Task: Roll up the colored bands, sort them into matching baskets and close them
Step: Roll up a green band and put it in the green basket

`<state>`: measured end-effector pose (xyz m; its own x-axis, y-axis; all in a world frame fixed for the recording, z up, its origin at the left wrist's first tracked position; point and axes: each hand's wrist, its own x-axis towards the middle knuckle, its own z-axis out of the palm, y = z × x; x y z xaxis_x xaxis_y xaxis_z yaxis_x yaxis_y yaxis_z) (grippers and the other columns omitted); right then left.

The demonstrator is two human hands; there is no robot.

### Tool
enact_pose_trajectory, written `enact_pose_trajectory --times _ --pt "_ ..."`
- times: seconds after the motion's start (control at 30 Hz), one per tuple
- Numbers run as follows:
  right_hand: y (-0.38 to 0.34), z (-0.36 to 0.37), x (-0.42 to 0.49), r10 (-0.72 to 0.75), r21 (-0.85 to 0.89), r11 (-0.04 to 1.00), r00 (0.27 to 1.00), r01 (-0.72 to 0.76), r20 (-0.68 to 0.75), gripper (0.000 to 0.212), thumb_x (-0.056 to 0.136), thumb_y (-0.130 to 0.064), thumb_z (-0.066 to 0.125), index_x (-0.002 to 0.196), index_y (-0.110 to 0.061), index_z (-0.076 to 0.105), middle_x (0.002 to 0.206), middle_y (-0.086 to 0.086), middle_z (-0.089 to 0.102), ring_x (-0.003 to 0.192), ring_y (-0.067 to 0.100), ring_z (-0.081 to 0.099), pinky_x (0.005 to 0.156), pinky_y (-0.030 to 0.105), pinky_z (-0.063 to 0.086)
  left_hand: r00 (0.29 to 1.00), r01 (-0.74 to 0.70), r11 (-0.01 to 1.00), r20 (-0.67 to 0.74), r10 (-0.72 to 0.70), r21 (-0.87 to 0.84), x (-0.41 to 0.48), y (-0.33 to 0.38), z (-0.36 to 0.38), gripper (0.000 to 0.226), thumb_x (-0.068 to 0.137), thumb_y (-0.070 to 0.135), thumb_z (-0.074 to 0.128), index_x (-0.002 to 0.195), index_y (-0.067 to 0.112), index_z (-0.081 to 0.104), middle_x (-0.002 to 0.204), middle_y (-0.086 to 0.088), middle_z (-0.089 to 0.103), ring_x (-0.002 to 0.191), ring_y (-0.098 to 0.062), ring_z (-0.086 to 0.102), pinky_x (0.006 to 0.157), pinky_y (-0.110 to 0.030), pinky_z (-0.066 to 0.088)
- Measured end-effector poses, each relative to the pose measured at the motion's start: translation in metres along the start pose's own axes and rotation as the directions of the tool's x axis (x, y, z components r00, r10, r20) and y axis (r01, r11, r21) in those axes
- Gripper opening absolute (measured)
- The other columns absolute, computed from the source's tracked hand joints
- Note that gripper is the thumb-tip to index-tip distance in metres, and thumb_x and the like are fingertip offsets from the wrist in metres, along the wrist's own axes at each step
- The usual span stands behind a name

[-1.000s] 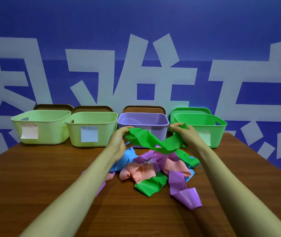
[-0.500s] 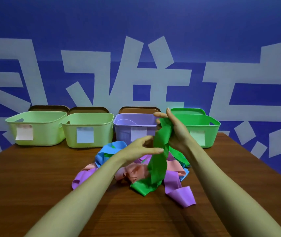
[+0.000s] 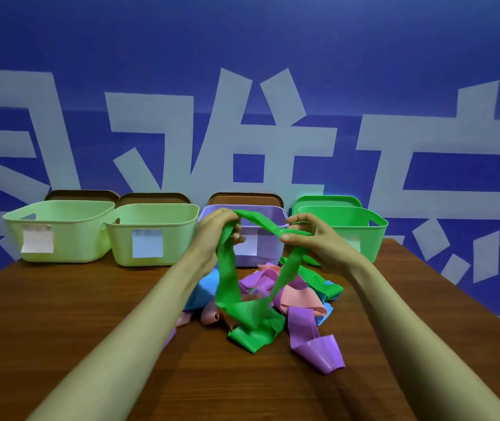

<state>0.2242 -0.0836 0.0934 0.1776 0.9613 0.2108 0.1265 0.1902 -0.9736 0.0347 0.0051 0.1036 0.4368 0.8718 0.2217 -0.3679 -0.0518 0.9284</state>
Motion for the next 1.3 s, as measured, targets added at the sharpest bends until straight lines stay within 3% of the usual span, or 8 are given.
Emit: enact_pose_trajectory --times 0.2,0.43,0.63,0.73,0.83,1.07,1.2,1.3 --pt "-0.005 -0.012 -0.001 -0.068 -0.221 0.972 0.995 0.083 0.073 0.005 0.088 -0.008 0.064 0.085 -0.011 0.067 0.085 0.016 0.060 0.083 0.026 0.052 0.074 0.038 0.037 0.966 0.215 0.970 0.172 -0.194 -0.115 -0.004 0.012 -0.021 0.027 0.091 0.009 0.047 0.066 0.013 0.058 0.058 0.001 0.050 0.035 -0.006 0.030 0.043 -0.018 0.032" --pt "-0.013 -0.013 -0.003 0.079 0.234 0.965 0.985 -0.115 0.156 0.025 0.079 -0.005 0.056 0.102 -0.004 0.064 0.076 0.004 0.071 0.068 0.016 0.064 0.064 0.027 0.055 0.957 0.218 0.973 0.177 -0.228 0.071 -0.003 0.003 -0.039 0.008 0.083 0.006 0.059 0.082 0.014 0.063 0.063 0.004 0.052 0.042 -0.005 0.031 0.037 -0.015 0.024" --pt "-0.016 -0.005 -0.005 0.199 0.231 0.938 0.946 -0.260 0.257 0.020 0.085 -0.028 0.054 0.085 -0.008 0.059 0.050 -0.002 0.052 0.043 0.011 0.040 0.054 0.024 0.049 0.937 0.269 0.960 0.211 -0.279 0.075 -0.008 0.003 -0.040 0.009 0.072 0.011 0.065 0.066 0.016 0.063 0.063 0.001 0.058 0.048 -0.009 0.047 0.049 -0.019 0.040" --pt "-0.011 0.002 0.000 0.133 0.225 0.956 0.963 -0.187 0.232 0.017 0.090 -0.024 0.053 0.090 -0.009 0.061 0.060 -0.001 0.056 0.042 0.008 0.042 0.060 0.027 0.044 0.909 0.295 0.941 0.255 -0.331 0.167 -0.009 -0.004 -0.033 0.012 0.086 0.007 0.055 0.080 0.012 0.064 0.075 0.000 0.067 0.066 -0.012 0.062 0.067 -0.024 0.051" --pt "-0.009 0.012 0.003 0.063 0.208 0.972 0.971 -0.113 0.231 0.021 0.098 -0.015 0.045 0.093 -0.008 0.064 0.070 -0.001 0.066 0.052 0.007 0.055 0.058 0.022 0.046 0.917 0.238 0.921 0.241 -0.318 0.310 -0.012 -0.011 -0.015 0.011 0.091 0.004 0.053 0.091 0.010 0.062 0.074 0.002 0.069 0.067 -0.008 0.066 0.061 -0.018 0.053" --pt "-0.009 0.018 0.009 -0.014 0.209 0.978 0.988 -0.019 0.155 0.016 0.095 -0.015 0.051 0.098 -0.019 0.066 0.090 0.000 0.069 0.074 0.008 0.065 0.067 0.022 0.049 0.965 0.182 0.948 0.137 -0.223 0.261 -0.010 -0.003 0.006 0.036 0.093 0.047 0.050 0.084 0.017 0.068 0.079 0.001 0.071 0.074 -0.011 0.067 0.069 -0.023 0.050" --pt "-0.012 0.019 0.004 -0.029 0.090 0.996 0.993 0.019 0.118 0.016 0.096 -0.013 0.050 0.096 -0.019 0.065 0.086 -0.003 0.069 0.074 0.007 0.064 0.064 0.019 0.049 0.978 0.105 0.947 0.142 -0.154 0.304 -0.011 -0.002 0.005 0.018 0.089 0.026 0.063 0.095 0.010 0.069 0.091 -0.005 0.071 0.087 -0.019 0.066 0.089 -0.034 0.052" --pt "-0.014 0.019 -0.004 -0.037 0.024 0.999 0.996 0.035 0.086 0.015 0.094 -0.011 0.055 0.091 -0.019 0.067 0.081 -0.005 0.071 0.072 0.008 0.065 0.065 0.021 0.050 0.992 0.066 0.965 0.083 -0.090 0.256 -0.010 0.000 0.004 0.003 0.087 0.012 0.065 0.086 0.014 0.064 0.083 -0.002 0.069 0.078 -0.014 0.066 0.077 -0.026 0.053"
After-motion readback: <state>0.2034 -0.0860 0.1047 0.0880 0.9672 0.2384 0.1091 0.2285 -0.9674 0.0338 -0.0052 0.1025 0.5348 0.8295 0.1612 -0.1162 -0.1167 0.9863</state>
